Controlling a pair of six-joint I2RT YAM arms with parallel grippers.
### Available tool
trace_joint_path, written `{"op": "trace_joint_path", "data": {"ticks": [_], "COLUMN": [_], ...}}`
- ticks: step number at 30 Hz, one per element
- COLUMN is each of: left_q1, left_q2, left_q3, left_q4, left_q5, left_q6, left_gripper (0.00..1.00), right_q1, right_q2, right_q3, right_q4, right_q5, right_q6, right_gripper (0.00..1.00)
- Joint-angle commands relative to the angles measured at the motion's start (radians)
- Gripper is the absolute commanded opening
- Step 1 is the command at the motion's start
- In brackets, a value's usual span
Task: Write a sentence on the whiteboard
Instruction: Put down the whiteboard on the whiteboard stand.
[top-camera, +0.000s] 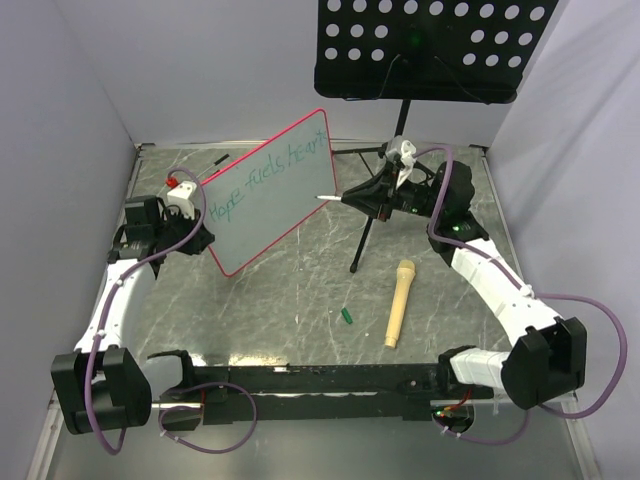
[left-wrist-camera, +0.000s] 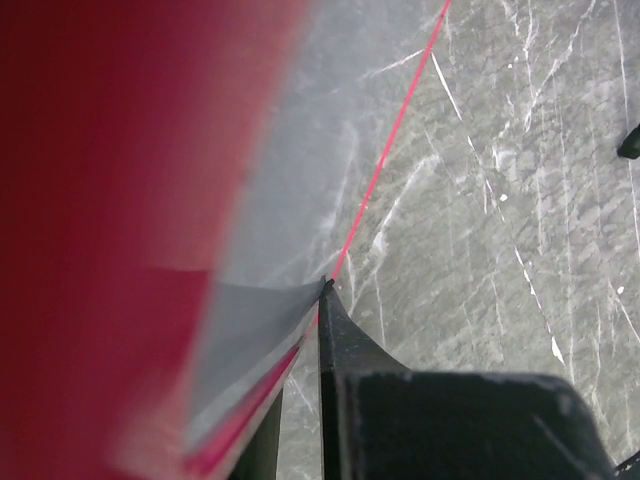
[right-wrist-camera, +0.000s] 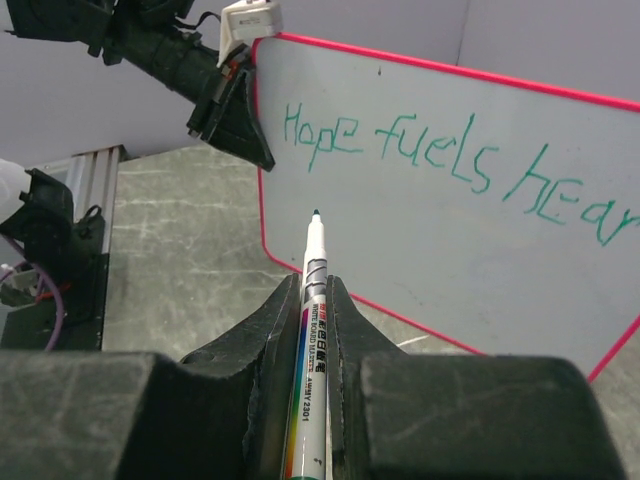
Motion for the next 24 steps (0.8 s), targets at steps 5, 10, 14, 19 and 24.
{"op": "trace_joint_path", "data": {"ticks": [5,10,14,19,24], "left_q1": [0.015,0.026,0.047,0.061,0.072], "left_q2": [0.003,0.0,-0.014,-0.034,-0.09], "left_q3": [0.011,0.045,0.068,0.076,0.042], "left_q4": [-0.122,-0.121,-0.127,-0.103,-0.014], "left_q5": [-0.031,0.027,0.07,0.096,0.109], "left_q6": [0.08,0.073,0.076,0.045,-0.018], "left_gripper": [0.01,0.01,0.01,0.01,0.01], "right_q1": [-0.02,-0.053,-0.083,-0.105,-0.117], "right_q2": [-0.043,-0.031,-0.022,-0.011,0.001], "right_q3": [-0.015,-0.034,-0.044,-0.057,-0.064], "right_q4": [-0.044,-0.005,0.018,0.053,0.07], "right_q5": [-0.077,-0.103,-0.118,-0.134,-0.141], "right_q6": [-0.001,0.04,0.066,0.098,0.115], "right_gripper": [0.0,0.0,0.0,0.0,0.0]}}
